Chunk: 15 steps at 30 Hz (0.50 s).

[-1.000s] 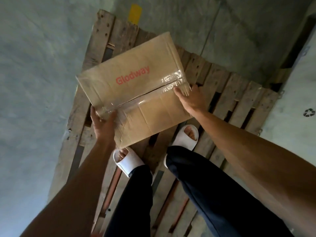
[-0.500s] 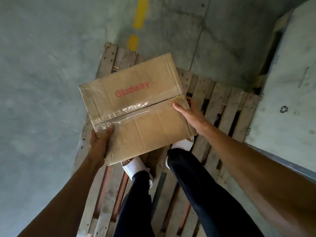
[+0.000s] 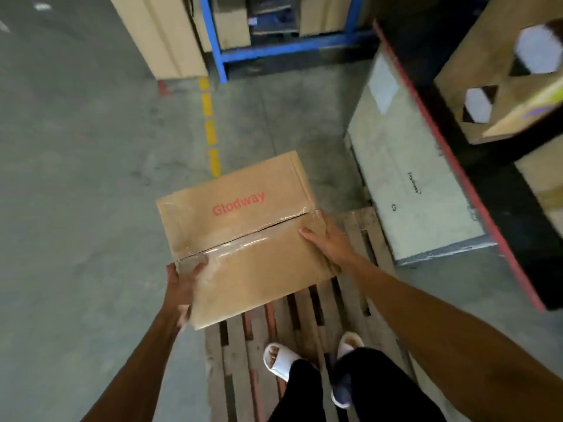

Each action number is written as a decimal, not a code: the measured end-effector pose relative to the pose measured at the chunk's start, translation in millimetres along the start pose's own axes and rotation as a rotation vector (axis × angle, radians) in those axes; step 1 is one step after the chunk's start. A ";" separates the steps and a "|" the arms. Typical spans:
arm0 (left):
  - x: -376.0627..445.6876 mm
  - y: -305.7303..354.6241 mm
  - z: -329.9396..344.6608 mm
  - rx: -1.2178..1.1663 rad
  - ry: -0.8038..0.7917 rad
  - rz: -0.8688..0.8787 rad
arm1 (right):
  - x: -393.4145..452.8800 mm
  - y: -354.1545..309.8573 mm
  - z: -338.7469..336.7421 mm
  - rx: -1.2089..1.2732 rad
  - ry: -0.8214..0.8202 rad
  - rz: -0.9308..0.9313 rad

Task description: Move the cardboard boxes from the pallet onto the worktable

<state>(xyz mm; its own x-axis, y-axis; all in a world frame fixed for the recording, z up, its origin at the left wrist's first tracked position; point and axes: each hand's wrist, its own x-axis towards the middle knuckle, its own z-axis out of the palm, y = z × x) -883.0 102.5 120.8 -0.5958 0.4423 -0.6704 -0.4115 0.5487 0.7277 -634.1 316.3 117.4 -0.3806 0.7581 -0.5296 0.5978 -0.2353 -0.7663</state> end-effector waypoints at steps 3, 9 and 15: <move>-23.6 44.3 12.2 0.019 -0.090 0.049 | -35.5 -20.5 -39.9 0.060 0.077 -0.037; -73.8 110.8 75.7 0.066 -0.262 0.209 | -107.4 -32.8 -129.1 0.182 0.230 -0.147; -149.7 136.5 156.6 0.089 -0.412 0.354 | -177.4 1.0 -220.5 0.317 0.346 -0.153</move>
<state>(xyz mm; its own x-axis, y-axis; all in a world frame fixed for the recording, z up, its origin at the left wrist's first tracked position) -742.0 222.3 297.8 -0.3603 0.8423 -0.4010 -0.1645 0.3657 0.9161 -410.4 315.7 290.7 -0.1583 0.9433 -0.2917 0.2891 -0.2383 -0.9272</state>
